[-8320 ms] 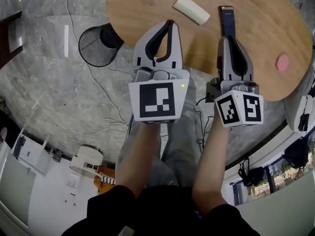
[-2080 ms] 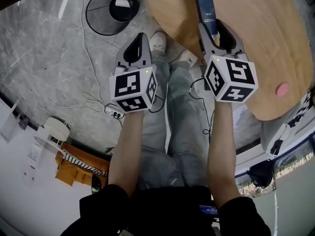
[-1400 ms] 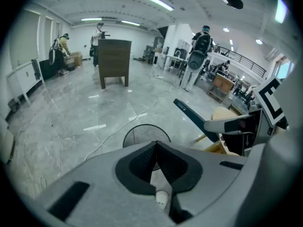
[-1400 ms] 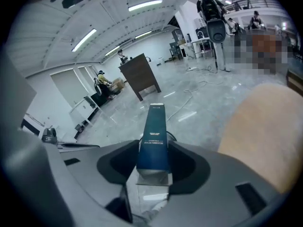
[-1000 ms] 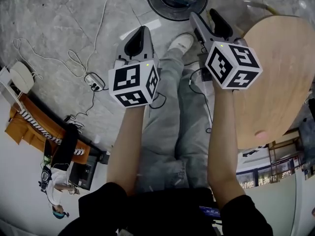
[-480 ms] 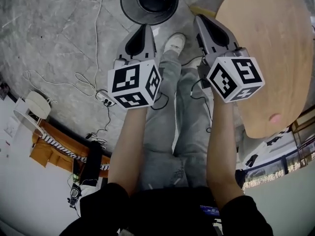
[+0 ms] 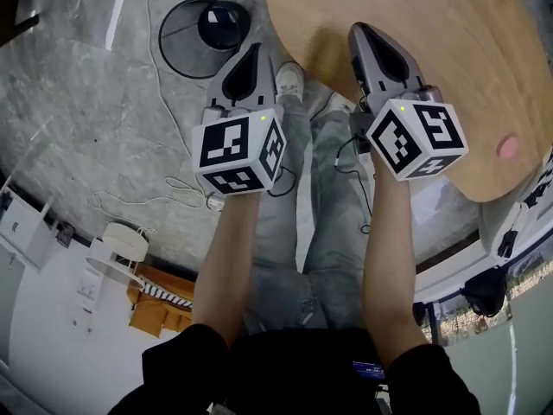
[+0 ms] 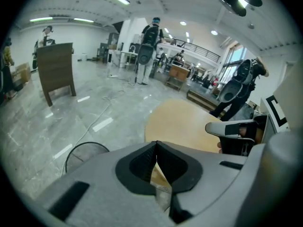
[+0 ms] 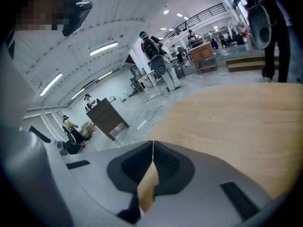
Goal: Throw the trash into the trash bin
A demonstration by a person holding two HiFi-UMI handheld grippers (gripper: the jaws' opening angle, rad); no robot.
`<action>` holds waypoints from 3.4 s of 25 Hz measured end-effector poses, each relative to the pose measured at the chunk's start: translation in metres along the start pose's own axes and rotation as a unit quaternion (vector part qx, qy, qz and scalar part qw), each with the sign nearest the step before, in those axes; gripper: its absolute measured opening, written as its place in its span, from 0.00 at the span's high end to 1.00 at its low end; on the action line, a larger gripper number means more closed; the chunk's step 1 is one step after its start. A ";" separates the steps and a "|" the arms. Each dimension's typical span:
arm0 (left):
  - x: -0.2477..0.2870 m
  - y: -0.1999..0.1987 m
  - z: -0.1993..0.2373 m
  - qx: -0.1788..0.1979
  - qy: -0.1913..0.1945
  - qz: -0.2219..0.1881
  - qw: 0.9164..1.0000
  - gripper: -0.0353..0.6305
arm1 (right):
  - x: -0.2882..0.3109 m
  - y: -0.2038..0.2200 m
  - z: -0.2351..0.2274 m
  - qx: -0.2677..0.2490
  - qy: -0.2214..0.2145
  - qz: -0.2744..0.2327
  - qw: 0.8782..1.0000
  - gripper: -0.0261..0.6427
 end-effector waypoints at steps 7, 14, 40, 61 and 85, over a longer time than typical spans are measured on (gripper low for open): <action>0.023 -0.006 -0.093 0.088 0.058 0.020 0.994 0.94 | -0.083 0.011 -0.075 0.069 0.077 -0.064 0.993 0.94; 0.040 0.001 -0.189 0.165 0.111 0.039 0.979 0.94 | -0.166 0.033 -0.141 0.123 0.149 -0.110 0.975 0.94; 0.108 0.116 -0.481 0.349 0.244 0.119 0.897 0.94 | -0.356 0.157 -0.353 0.203 0.364 -0.085 0.905 0.58; 0.121 0.103 -0.450 0.315 0.217 0.122 0.916 0.94 | -0.329 0.139 -0.405 0.087 0.344 0.079 0.931 0.47; 0.032 0.025 -0.178 0.148 0.073 0.033 0.986 0.94 | -0.165 0.042 -0.164 0.090 0.104 -0.030 0.990 0.47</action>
Point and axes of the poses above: the fingertips, and each gripper's own axes: x forward along the fingers, z to its left, y out of its underside, the point moved 8 cm from there along -x, backward along the fingers, and after that the axes turned 8 degrees about z, right-handed, at the moved point
